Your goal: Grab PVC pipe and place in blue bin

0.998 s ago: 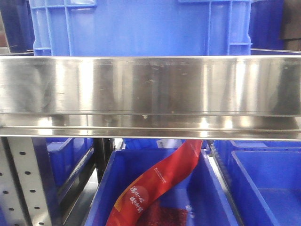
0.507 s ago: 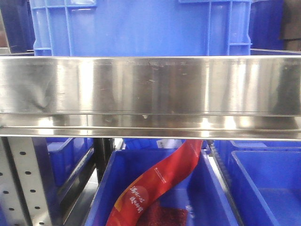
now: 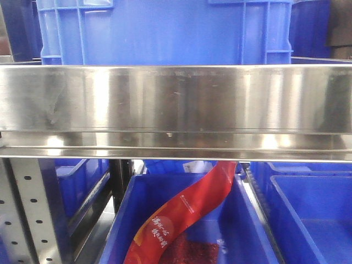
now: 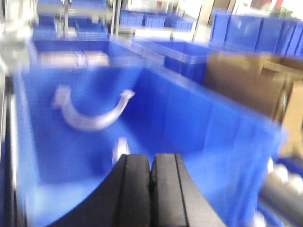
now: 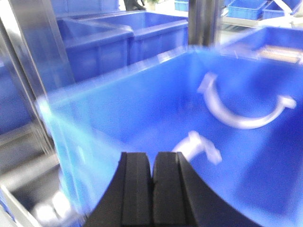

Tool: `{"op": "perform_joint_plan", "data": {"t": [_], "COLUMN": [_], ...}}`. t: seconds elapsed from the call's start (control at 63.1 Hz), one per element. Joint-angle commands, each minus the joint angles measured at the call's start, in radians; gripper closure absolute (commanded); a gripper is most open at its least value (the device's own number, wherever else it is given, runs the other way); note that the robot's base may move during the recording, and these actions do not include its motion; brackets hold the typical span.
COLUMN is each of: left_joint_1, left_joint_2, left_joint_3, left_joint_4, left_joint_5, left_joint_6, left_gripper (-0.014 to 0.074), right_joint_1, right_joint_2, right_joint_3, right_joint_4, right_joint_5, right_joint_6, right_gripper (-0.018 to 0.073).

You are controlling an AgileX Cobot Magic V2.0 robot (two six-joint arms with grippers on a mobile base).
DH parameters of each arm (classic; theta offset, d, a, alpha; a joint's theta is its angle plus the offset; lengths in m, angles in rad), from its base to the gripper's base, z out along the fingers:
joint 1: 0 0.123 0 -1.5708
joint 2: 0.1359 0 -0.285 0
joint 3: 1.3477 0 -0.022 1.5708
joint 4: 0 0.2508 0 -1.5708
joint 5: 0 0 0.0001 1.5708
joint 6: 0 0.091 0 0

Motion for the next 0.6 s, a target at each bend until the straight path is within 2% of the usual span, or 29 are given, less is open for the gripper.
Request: {"op": "perform_joint_plan", "data": {"t": [0.0, 0.222, 0.586], "left_joint_1": [-0.004, -0.004, -0.004], "left_joint_2": [-0.077, -0.181, -0.200], "left_joint_3": [0.094, 0.154, 0.154], "left_joint_4": [-0.017, -0.017, -0.015], "left_joint_5": [-0.057, -0.172, -0.198], "left_joint_6": [0.001, 0.001, 0.001], "left_gripper": [0.0707, 0.0707, 0.0707], "right_joint_1": [0.003, 0.003, 0.003], "right_joint_2": [-0.075, -0.180, -0.205], "right_joint_3": [0.100, 0.165, 0.165], "right_joint_4": [-0.007, -0.007, -0.007], "right_joint_5": [-0.090, -0.105, -0.139], "right_joint_6": [-0.009, -0.009, -0.009], "right_gripper": [0.0728, 0.0728, 0.0728]}}
